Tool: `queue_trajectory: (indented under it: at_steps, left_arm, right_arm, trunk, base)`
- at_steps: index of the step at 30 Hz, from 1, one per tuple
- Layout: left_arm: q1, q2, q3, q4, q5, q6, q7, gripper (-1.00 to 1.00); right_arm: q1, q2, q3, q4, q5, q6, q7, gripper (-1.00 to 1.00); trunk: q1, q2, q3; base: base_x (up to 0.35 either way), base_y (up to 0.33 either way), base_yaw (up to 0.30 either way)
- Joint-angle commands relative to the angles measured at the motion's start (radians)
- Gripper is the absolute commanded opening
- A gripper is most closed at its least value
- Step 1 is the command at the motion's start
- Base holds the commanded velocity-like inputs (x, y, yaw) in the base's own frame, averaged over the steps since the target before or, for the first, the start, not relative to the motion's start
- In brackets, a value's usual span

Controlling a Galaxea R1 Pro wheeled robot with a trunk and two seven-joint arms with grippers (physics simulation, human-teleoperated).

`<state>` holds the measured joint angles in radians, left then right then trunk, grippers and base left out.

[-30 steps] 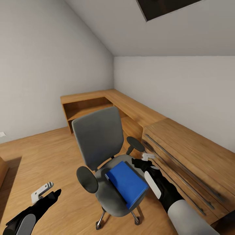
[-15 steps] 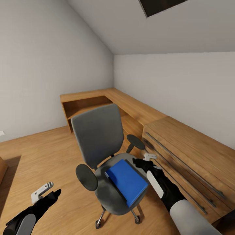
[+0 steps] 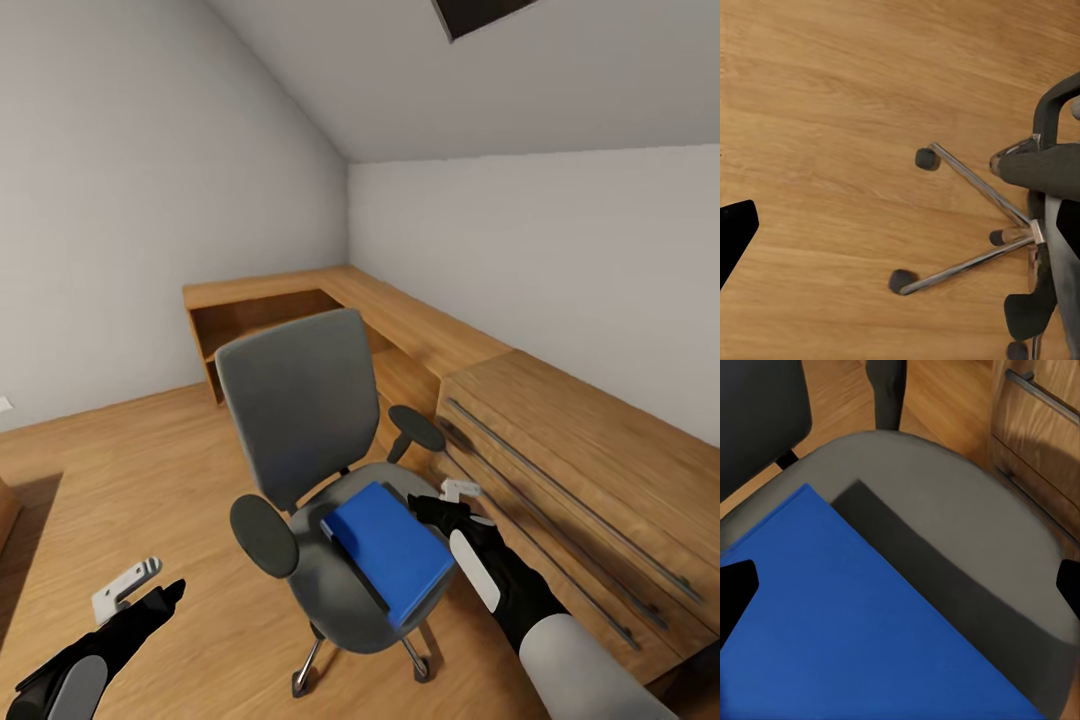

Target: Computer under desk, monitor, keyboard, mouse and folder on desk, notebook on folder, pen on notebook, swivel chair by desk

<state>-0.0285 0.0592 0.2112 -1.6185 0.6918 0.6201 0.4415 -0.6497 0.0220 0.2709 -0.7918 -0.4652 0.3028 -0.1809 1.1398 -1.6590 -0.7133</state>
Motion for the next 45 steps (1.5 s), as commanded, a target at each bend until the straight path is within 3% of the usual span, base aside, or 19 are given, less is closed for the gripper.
queue_trajectory:
  at_steps: [1, 6, 15, 45]
  left_arm:
    - [-0.001, 0.000, 0.011, -0.001, 0.011, 0.003, 0.009, 1.00]
    - [-0.001, -0.004, 0.039, -0.001, 0.012, 0.003, 0.008, 1.00]
    - [-0.001, -0.005, 0.042, -0.001, 0.011, 0.003, 0.009, 1.00]
    - [-0.001, -0.001, 0.048, 0.003, 0.006, 0.001, 0.014, 1.00]
  right_arm:
    - [-0.001, -0.001, 0.004, -0.001, -0.010, 0.003, -0.009, 1.00]
    - [-0.001, -0.001, 0.004, 0.000, -0.011, 0.001, -0.009, 1.00]
    - [-0.001, -0.001, 0.004, 0.000, -0.013, 0.001, -0.008, 1.00]
    - [-0.001, 0.004, 0.011, 0.000, -0.014, 0.001, -0.008, 1.00]
  trunk:
    - [0.004, -0.008, -0.004]
    - [0.023, -0.043, -0.020]
    - [0.058, -0.106, -0.048]
    - [0.061, -0.113, -0.051]
  base:
    - [0.000, 0.000, 0.000]
    - [0.000, 0.000, 0.000]
    - [0.000, 0.000, 0.000]
    - [0.055, 0.000, 0.000]
